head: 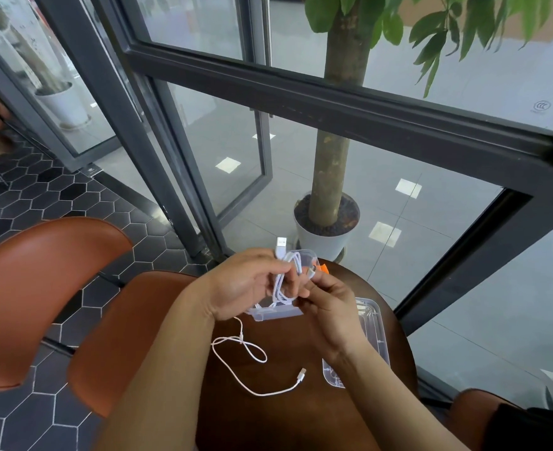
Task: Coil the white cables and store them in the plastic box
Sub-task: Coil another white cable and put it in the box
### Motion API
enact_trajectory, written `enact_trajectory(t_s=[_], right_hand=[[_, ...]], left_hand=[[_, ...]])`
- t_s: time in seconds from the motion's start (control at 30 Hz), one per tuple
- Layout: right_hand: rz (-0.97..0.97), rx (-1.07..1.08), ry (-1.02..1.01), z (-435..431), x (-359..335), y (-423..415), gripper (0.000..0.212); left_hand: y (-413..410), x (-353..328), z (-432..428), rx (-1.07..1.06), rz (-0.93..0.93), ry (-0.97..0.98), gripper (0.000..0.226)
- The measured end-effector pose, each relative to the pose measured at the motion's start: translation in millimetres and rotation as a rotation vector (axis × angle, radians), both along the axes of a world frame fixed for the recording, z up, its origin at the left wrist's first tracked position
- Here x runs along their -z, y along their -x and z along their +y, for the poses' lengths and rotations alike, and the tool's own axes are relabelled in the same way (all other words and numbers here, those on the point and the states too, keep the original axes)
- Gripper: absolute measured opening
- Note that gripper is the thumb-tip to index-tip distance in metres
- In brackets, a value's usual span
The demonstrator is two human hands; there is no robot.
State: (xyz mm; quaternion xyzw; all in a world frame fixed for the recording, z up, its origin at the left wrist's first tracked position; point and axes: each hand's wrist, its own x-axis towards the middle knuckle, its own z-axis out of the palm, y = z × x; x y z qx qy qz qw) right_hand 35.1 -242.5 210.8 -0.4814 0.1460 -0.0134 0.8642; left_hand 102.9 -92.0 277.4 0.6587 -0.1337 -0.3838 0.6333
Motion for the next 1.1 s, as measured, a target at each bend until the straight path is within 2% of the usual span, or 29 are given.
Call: enact_trajectory(t_s=[0.1,0.23,0.43,0.5,0.67,0.8,0.9,1.0,1.1], right_hand=[[-0.032,0.076,0.168,-7,-2,3,0.015],[-0.029,0.084,0.351,-12,-4,7,0.017],[0.009,0.089,0.461,-19,-9,8,0.014],[0.016,0.057,0.424,-21,-15,8,0.015],[0.050,0.099,0.279,-39,-24,11,0.019],[0.088,0.071,0.034,-49,-24,15,0.022],[0.144,0.107,-0.057,-56,-19,13,0.020],[0.190,0.107,-0.065,-60,-13,10,0.018],[0.157,0.037,0.065,-60,-17,8,0.023]], left_hand=[[2,1,4,-0.140,-0.151,-0.235,0.029],[19,10,-15,-0.309,-0.154,-0.245,0.017],[31,24,-25,-0.404,-0.311,-0.349,0.020],[32,23,-25,-0.449,-0.320,-0.336,0.019],[29,16,-21,-0.681,0.035,-0.012,0.017],[32,11,-24,-0.720,0.091,0.092,0.016],[35,10,-30,-0.706,0.131,0.154,0.016],[39,11,-33,-0.664,0.129,0.136,0.015],[41,10,-33,-0.622,0.108,0.089,0.015]])
